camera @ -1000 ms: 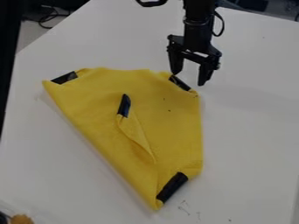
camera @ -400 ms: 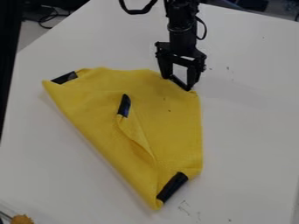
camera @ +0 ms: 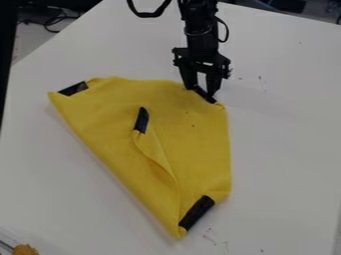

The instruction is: Fold the cloth from top right to bottom left

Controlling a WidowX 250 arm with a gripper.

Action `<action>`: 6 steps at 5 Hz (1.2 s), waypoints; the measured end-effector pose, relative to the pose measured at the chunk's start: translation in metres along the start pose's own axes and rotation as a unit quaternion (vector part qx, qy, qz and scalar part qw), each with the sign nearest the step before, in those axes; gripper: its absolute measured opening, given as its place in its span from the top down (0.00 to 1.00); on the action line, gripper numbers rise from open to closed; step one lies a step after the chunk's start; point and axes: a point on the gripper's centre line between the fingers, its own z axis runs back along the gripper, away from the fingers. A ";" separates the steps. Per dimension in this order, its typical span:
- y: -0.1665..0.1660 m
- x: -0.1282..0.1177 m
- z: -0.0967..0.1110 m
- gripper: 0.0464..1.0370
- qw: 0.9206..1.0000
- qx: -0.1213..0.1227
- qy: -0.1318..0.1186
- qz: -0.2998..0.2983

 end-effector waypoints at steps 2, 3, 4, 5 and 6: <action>0.005 0.000 0.003 0.84 1.000 0.005 0.002 -0.016; 0.008 -0.002 0.004 0.95 1.000 0.014 0.006 -0.023; 0.011 -0.005 0.008 0.99 0.999 0.026 0.010 -0.034; 0.011 -0.007 0.024 0.99 0.999 0.036 0.005 -0.034; 0.012 -0.005 0.060 0.99 0.998 0.059 -0.019 -0.032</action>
